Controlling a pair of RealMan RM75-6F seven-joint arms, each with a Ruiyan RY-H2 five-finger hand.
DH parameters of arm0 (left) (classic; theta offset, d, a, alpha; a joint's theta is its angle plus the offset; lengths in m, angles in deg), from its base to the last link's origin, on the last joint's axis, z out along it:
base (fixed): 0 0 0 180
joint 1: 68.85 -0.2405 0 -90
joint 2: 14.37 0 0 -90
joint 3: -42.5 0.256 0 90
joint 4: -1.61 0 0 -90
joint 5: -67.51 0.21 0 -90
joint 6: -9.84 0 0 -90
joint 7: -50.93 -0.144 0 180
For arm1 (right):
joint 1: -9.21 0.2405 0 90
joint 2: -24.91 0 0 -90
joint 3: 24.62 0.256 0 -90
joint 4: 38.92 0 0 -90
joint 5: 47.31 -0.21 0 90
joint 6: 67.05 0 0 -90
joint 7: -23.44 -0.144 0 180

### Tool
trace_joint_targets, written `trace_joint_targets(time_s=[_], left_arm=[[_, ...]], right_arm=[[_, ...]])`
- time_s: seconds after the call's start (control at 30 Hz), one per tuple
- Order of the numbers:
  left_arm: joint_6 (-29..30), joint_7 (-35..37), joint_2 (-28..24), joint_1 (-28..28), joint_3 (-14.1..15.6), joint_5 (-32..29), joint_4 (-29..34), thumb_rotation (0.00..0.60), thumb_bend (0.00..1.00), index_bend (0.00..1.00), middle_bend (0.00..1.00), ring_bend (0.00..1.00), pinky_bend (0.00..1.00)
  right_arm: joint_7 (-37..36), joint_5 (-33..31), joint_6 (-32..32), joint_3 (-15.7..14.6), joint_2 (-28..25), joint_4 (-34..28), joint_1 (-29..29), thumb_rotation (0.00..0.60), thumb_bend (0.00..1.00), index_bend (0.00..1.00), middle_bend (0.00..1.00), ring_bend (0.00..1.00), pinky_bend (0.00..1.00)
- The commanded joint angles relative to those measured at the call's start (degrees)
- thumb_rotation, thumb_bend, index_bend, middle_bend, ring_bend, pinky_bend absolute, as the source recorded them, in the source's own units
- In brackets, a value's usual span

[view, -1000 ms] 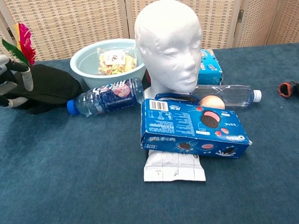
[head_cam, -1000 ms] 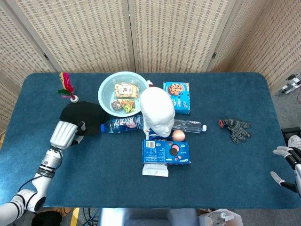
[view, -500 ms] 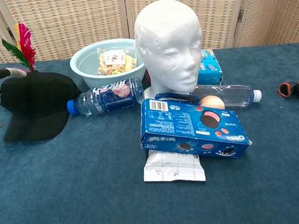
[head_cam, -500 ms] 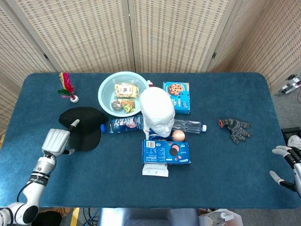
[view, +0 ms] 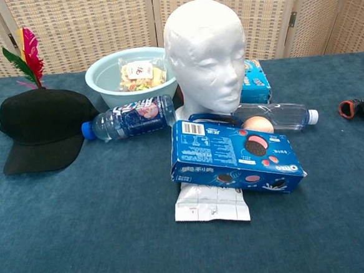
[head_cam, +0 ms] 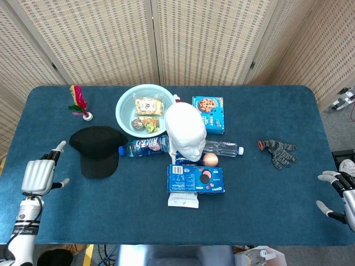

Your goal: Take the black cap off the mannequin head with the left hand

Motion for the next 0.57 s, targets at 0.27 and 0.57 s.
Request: trace_joint_targets(time_s=[0.27,0.57], left_arm=[[8.49,0.79,-2.36,-7.17,4.13,5.83,3.23,0.6,0.05,0.02,0.14,0.22,0.4],[13.8,0.99,-3.17,-12.42,6.48,9.81,5.65,0.6,0.05,0.02,0.14,0.22,0.36]], right_arm=[[-0.42,1.18,-1.98,-0.62,-0.31,-0.41,1.3,0.6,0.2,0.33,0.3,0.23,0.32],[-0.73,4.22,-4.3,-1.58,0.6,-0.07,3.55,0.6,0.2,0.33,0.3,0.23,0.32]])
